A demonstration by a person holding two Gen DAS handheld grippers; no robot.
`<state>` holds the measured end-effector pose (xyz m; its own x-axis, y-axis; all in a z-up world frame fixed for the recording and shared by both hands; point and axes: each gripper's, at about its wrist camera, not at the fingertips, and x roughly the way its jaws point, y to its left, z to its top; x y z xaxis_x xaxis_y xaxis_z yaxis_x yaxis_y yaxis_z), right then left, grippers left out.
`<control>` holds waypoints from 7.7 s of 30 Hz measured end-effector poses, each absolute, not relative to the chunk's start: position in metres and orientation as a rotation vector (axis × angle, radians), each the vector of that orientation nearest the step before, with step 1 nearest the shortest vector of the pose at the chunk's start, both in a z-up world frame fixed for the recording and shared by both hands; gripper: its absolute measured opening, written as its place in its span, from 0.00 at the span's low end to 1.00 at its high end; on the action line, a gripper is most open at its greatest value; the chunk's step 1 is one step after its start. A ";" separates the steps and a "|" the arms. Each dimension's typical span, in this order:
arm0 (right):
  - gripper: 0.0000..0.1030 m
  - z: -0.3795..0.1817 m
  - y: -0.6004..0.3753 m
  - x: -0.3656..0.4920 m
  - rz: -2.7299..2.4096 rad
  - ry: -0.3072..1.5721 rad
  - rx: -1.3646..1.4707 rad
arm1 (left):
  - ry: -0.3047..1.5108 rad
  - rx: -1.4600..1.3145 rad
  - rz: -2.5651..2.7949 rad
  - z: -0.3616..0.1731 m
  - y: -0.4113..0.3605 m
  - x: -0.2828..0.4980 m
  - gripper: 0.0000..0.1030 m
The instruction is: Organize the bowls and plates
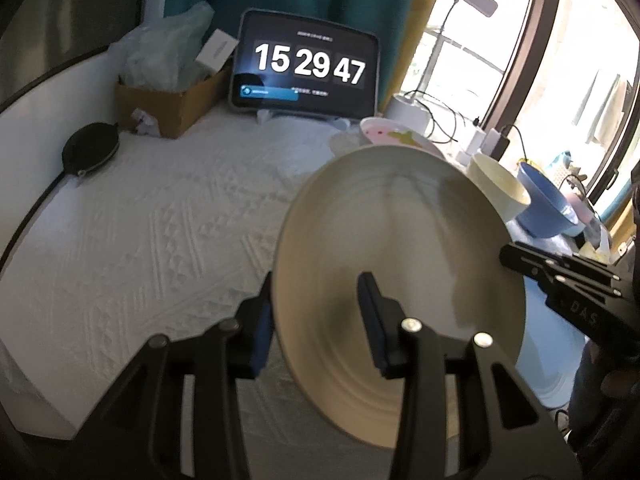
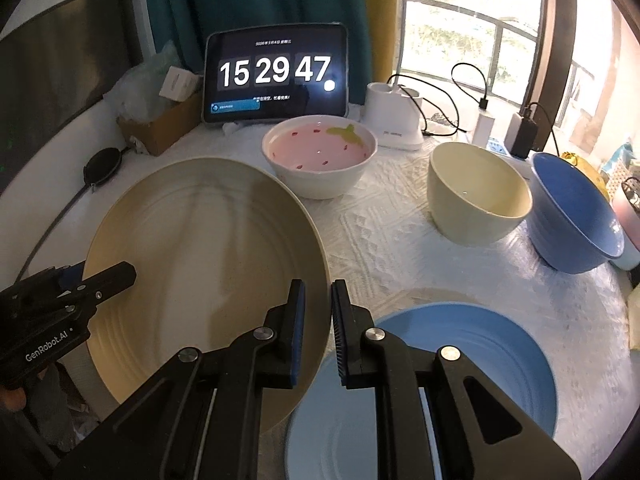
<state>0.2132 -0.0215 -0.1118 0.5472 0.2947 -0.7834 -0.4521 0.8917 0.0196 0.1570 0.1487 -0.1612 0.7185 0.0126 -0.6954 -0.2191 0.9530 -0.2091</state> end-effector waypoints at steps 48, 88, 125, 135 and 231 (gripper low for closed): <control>0.14 -0.112 -0.218 0.180 0.212 0.851 0.030 | 0.833 -0.091 -0.070 -0.154 -0.043 0.187 0.39; 0.32 -0.124 -0.239 0.182 0.192 0.883 0.112 | 0.841 -0.050 0.014 -0.152 -0.021 0.192 0.45; 0.40 -0.161 -0.225 0.173 0.266 0.945 0.281 | 0.944 -0.237 -0.085 -0.197 -0.020 0.205 0.45; 0.40 -0.162 -0.223 0.174 0.250 0.947 0.262 | 0.930 -0.237 -0.105 -0.192 -0.018 0.202 0.44; 0.39 -0.170 -0.054 0.265 0.460 1.038 0.092 | 0.871 -0.345 0.118 -0.196 0.134 0.213 0.50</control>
